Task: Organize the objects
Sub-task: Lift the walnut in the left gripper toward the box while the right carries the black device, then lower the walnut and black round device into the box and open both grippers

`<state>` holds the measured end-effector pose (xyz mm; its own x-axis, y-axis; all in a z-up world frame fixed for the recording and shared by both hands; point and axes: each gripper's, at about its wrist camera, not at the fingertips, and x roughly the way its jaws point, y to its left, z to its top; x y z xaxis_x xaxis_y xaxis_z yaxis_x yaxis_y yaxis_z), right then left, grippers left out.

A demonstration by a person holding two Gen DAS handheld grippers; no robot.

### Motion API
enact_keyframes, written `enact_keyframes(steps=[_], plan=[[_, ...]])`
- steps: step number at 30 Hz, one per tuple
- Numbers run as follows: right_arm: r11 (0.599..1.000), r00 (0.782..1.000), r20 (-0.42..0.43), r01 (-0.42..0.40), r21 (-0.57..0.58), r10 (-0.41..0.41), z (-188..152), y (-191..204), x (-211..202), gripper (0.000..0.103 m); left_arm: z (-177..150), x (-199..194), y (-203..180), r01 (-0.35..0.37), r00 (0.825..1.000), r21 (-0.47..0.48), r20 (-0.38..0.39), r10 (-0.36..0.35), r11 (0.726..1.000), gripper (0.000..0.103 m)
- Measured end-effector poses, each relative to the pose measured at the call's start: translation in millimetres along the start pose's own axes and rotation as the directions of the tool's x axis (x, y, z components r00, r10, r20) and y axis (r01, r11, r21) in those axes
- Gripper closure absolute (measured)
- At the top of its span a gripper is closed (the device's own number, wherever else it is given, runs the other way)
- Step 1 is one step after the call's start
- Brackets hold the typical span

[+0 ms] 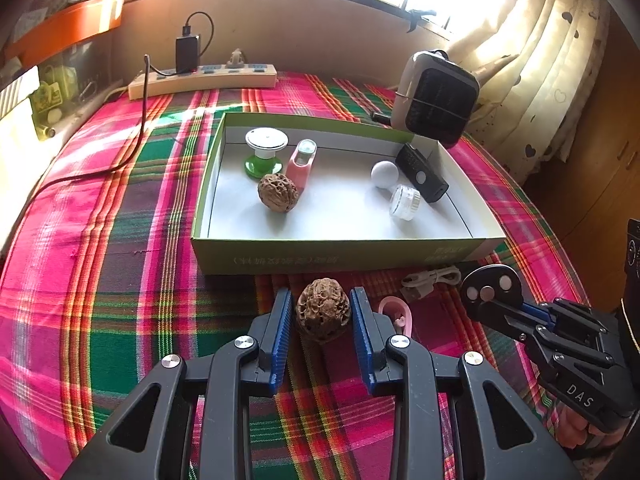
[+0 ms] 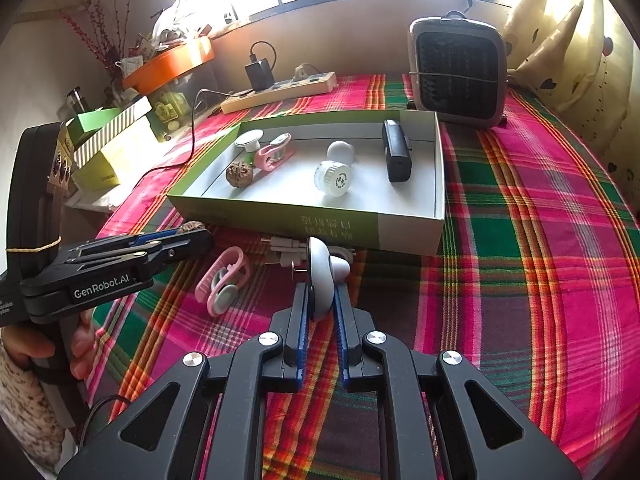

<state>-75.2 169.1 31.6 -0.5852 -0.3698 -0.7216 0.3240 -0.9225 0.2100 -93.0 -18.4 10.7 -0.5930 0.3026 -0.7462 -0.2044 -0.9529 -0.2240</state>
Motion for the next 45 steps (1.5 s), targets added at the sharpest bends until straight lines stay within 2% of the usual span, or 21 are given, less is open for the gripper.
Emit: enact_keyframes(steps=[15, 28, 39, 45], plan=[[1.000, 0.999, 0.046, 0.021, -0.016, -0.020, 14.1, -1.0, -13.1, 0.091, 17.2, -16.1, -13.8, 0.017, 0.999, 0.037, 0.040, -0.018, 0.999, 0.076], [0.996, 0.994, 0.078, 0.075, -0.044, -0.072, 45.1, -6.3, -9.1, 0.091, 44.4, -6.0, -18.2, 0.020, 0.998, 0.063, 0.052, -0.023, 0.998, 0.076], [0.993, 0.995, 0.022, 0.101, -0.063, -0.100, 69.4, -15.8, 21.8, 0.091, 64.4, 18.3, -17.9, 0.029, 0.999, 0.085, 0.032, -0.031, 0.996, 0.076], [0.995, 0.996, -0.012, 0.086, -0.058, -0.087, 77.2, -18.2, 37.0, 0.091, 70.8, 32.7, -16.8, 0.024, 1.000, 0.091, 0.015, -0.025, 0.996, 0.076]])
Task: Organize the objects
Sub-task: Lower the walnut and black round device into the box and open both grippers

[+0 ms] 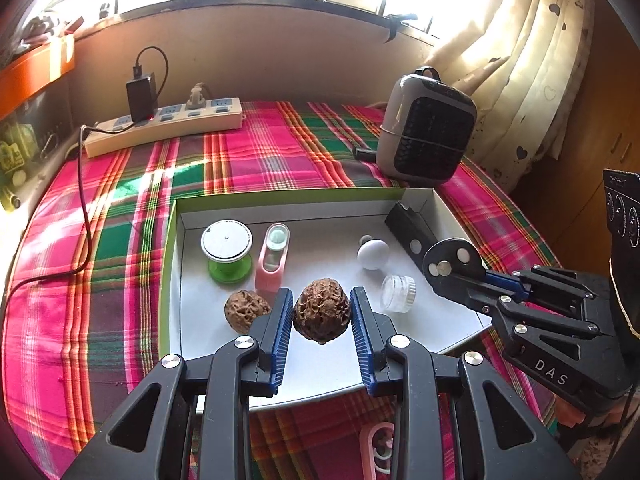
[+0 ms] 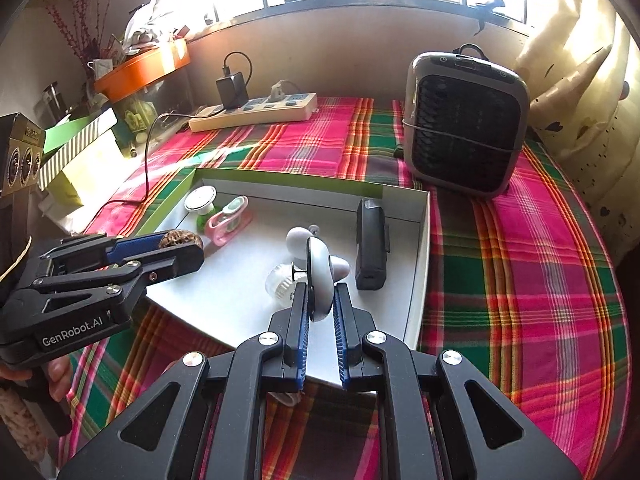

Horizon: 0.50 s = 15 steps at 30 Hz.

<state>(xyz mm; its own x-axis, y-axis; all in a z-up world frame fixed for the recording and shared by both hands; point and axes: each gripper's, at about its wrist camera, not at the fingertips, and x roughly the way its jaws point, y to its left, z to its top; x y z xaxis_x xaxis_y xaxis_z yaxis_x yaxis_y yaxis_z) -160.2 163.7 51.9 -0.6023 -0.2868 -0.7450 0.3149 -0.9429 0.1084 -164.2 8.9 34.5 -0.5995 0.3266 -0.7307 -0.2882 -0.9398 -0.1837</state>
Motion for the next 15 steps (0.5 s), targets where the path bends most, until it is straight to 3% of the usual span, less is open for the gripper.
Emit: enact_keyframes(steps=[15], plan=[[1.000, 0.998, -0.057, 0.007, 0.002, -0.007, 5.3, -4.8, 25.6, 0.091, 4.5, 21.0, 3.3, -0.014, 0.999, 0.003, -0.029, 0.014, 1.000, 0.076]])
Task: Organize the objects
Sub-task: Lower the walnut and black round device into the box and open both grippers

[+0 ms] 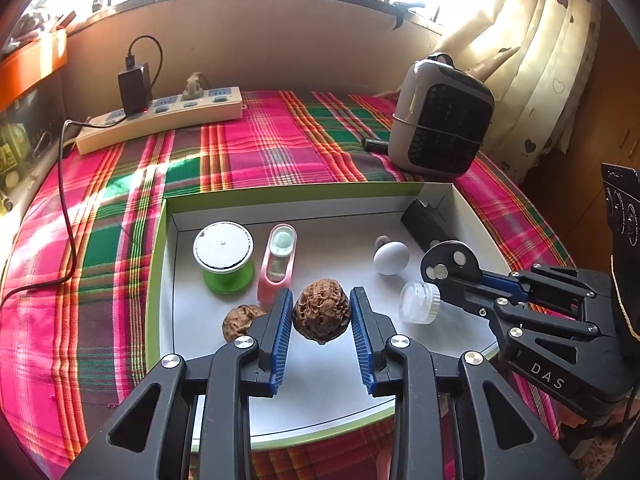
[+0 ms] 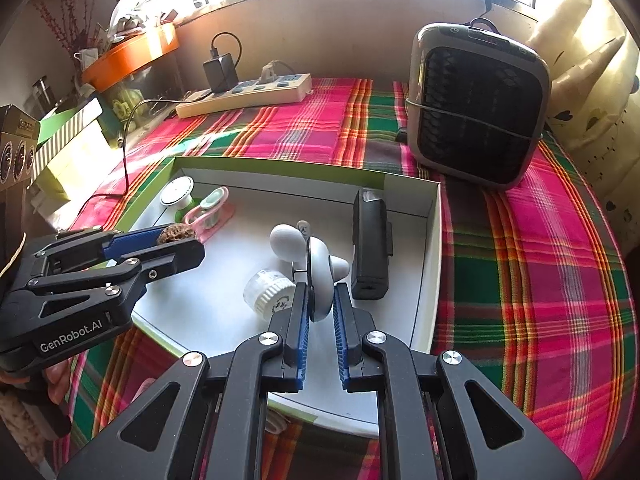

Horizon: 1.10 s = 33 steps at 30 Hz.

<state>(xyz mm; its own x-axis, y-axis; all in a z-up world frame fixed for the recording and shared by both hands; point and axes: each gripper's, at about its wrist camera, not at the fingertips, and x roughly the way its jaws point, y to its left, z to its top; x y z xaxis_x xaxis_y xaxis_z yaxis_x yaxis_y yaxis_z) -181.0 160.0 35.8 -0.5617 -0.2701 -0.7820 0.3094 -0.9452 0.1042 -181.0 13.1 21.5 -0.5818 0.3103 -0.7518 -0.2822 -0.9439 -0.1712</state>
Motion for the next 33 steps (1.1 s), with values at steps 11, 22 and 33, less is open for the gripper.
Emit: enact_keyframes(steps=[11, 22, 33], plan=[[0.999, 1.000, -0.004, 0.025, -0.028, -0.025, -0.3, 3.7, 3.8, 0.090, -0.9, 6.6, -0.2, -0.006, 1.000, -0.002, -0.011, 0.006, 1.000, 0.076], [0.999, 1.000, -0.007, 0.026, -0.024, -0.027, -1.1, 4.1, 4.1, 0.090, -0.1, 8.5, -0.6, -0.012, 1.000, -0.002, -0.016, 0.012, 1.000, 0.075], [1.000, 1.000, -0.008, 0.022, -0.010, -0.022, -2.2, 6.2, 4.1, 0.090, 0.0, 9.2, 0.5, -0.018, 1.000, -0.004, -0.020, 0.018, 1.000, 0.074]])
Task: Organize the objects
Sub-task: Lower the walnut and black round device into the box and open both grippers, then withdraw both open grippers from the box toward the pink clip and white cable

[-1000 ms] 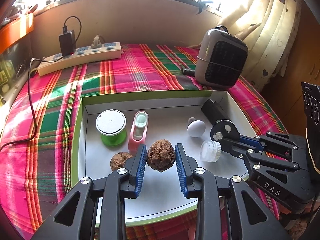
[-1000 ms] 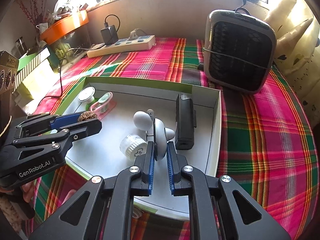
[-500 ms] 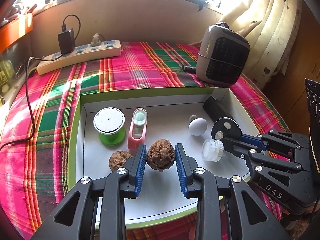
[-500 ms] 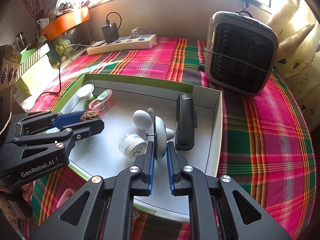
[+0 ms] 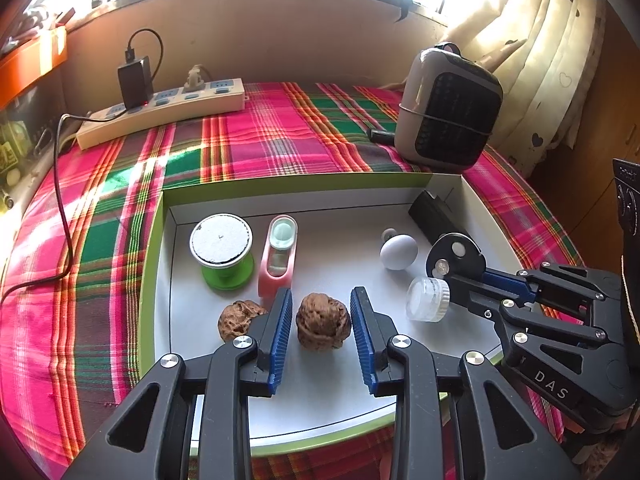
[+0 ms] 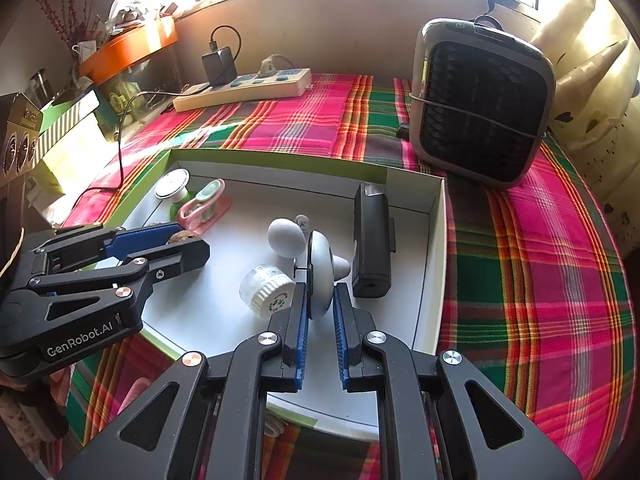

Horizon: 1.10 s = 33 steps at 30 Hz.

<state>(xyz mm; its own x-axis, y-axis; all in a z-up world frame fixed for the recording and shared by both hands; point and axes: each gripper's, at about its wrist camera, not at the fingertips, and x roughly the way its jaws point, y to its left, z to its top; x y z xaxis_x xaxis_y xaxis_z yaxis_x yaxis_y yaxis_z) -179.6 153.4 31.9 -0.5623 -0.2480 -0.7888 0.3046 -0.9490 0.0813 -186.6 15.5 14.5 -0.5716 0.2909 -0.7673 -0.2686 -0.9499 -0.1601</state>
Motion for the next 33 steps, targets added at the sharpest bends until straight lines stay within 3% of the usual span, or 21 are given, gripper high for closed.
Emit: enact_keyframes(steps=[9, 17, 19, 33], plan=[[1.000, 1.000, 0.004, 0.005, 0.000, -0.005, -1.1, -0.5, -2.6, 0.078, -2.2, -2.2, 1.8, -0.002, 1.000, -0.010, -0.008, 0.002, 1.000, 0.070], [1.000, 1.000, 0.012, 0.015, 0.002, -0.015, -2.8, -1.4, -6.5, 0.075, -3.6, -8.1, 1.8, -0.005, 1.000, -0.016, 0.001, 0.005, 1.000, 0.068], [1.000, 1.000, 0.014, 0.015, 0.005, -0.015, -3.3, -1.7, -7.9, 0.069, -4.0, -10.5, 1.7, -0.005, 1.000, -0.014, 0.006, 0.005, 1.000, 0.068], [1.000, 0.999, 0.040, 0.021, 0.006, -0.021, -9.8, 1.6, -22.8, 0.069, -12.8, -33.1, 1.3, -0.008, 0.999, -0.015, 0.044, 0.009, 1.000, 0.067]])
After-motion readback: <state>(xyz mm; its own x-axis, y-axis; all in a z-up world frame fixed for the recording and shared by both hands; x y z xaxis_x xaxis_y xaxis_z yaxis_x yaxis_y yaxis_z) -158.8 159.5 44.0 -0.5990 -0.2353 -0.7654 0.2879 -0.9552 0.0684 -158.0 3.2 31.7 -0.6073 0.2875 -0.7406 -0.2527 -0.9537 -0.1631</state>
